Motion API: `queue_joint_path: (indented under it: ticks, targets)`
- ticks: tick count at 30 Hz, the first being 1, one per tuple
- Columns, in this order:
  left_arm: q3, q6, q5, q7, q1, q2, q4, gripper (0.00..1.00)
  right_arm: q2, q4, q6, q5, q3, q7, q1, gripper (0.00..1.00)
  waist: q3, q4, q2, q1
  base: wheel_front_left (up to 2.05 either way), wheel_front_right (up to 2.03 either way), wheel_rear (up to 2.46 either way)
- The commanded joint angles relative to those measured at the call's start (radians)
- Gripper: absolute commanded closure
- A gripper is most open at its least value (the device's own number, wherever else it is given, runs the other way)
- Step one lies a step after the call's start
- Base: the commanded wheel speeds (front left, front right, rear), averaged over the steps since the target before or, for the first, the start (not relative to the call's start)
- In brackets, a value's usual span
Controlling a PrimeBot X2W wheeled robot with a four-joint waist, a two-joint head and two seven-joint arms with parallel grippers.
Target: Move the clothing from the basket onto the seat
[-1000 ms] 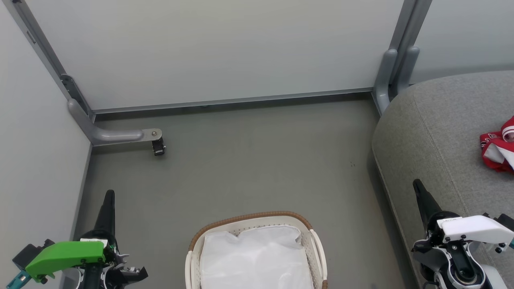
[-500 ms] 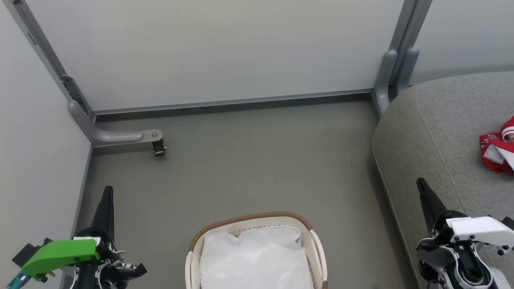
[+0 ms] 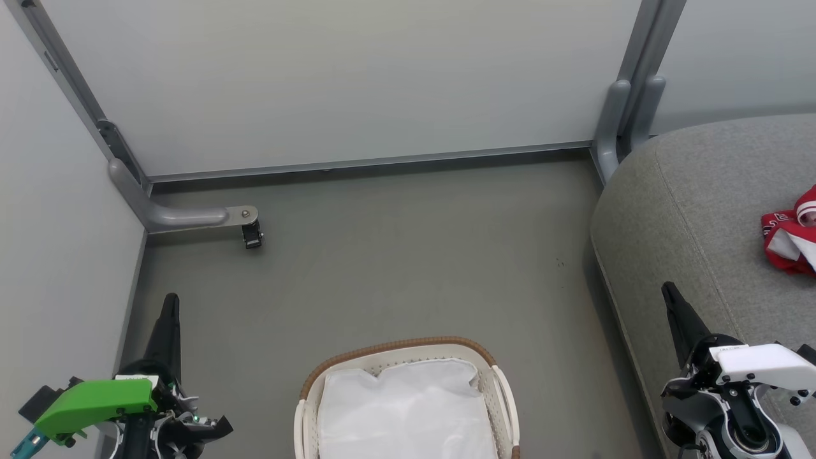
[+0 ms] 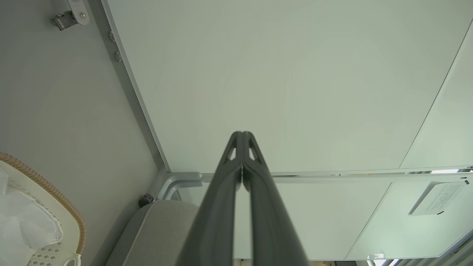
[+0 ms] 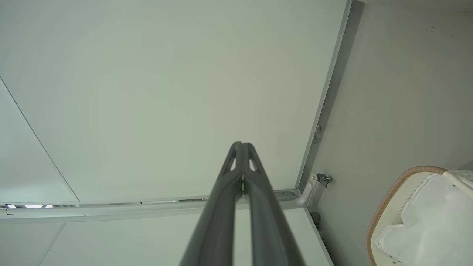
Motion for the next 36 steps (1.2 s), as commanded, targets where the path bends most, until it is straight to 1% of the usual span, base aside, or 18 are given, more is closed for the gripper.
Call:
queue_joint_path:
  ticks: [1, 36]
  targets:
    - [0.002, -0.004, -0.003, 0.003, -0.011, 0.007, -0.002, 1.00, -0.005, -0.004, -0.001, 0.004, -0.002, 0.001, 0.011, 1.00, 0.000, 0.000, 0.0000, 0.0000, 0.00, 0.00, 0.00]
    - [0.002, -0.004, -0.003, 0.003, -0.011, 0.006, -0.002, 1.00, -0.005, -0.003, -0.001, 0.004, -0.002, 0.001, 0.011, 1.00, 0.000, 0.000, 0.0000, 0.0000, 0.00, 0.00, 0.00]
